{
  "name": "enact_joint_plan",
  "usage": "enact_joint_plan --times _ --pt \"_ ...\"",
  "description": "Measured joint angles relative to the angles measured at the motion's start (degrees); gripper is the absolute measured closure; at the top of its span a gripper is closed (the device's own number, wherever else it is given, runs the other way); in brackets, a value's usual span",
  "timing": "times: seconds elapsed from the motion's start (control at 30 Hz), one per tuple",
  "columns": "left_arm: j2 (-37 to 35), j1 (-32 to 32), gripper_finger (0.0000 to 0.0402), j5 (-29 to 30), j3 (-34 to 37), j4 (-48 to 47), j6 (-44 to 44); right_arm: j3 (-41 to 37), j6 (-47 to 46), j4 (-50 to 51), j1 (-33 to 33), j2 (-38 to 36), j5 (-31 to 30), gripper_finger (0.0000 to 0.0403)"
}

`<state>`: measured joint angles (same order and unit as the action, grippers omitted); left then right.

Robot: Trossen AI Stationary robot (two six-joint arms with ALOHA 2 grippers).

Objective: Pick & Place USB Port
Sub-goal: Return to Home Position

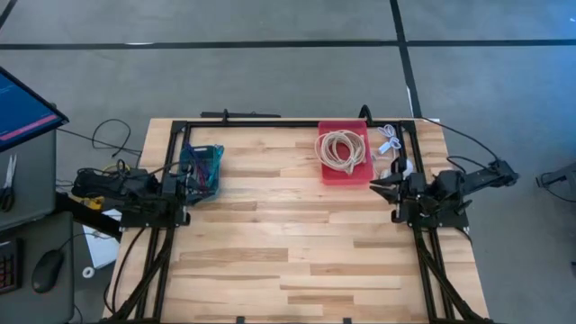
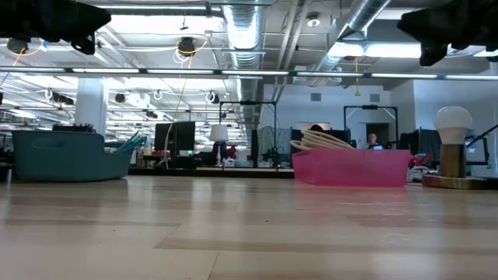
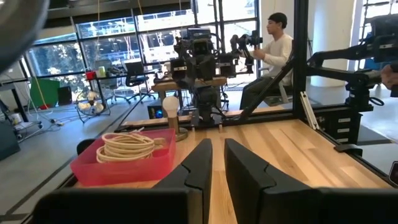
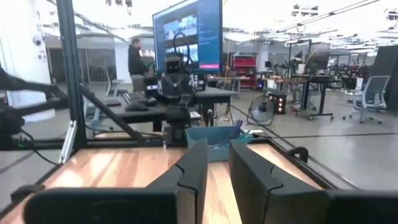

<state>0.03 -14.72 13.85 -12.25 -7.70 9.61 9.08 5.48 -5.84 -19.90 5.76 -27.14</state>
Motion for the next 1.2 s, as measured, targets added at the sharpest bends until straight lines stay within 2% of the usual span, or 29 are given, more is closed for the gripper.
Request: enact_joint_plan --times 0.17,0.4,0.7,0.87,1.2 --pt "-0.01 0.0 0.0358 0.0 -0.02 0.0 0.0 0.02 -3.94 6.44 0.02 -5.43 0.07 0.0344" --pt "0.0 0.02 0.0358 0.04 0.57 0.08 0.46 0.06 -6.47 12.19 -0.55 -5.6 0.35 0.0344" --pt "-0.02 0.02 0.0358 0.07 6.57 2.16 -1.38 0.04 -6.91 14.81 -2.61 -5.62 0.24 0.0344" --pt "-0.02 0.04 0.0358 4.12 7.63 2.82 -1.55 0.04 -7.08 17.2 -2.97 -5.62 0.17 0.0344" --pt "0.08 0.02 0.0358 8.66 7.63 2.82 -1.13 0.04 -9.73 19.08 -2.96 -5.62 0.07 0.0344"
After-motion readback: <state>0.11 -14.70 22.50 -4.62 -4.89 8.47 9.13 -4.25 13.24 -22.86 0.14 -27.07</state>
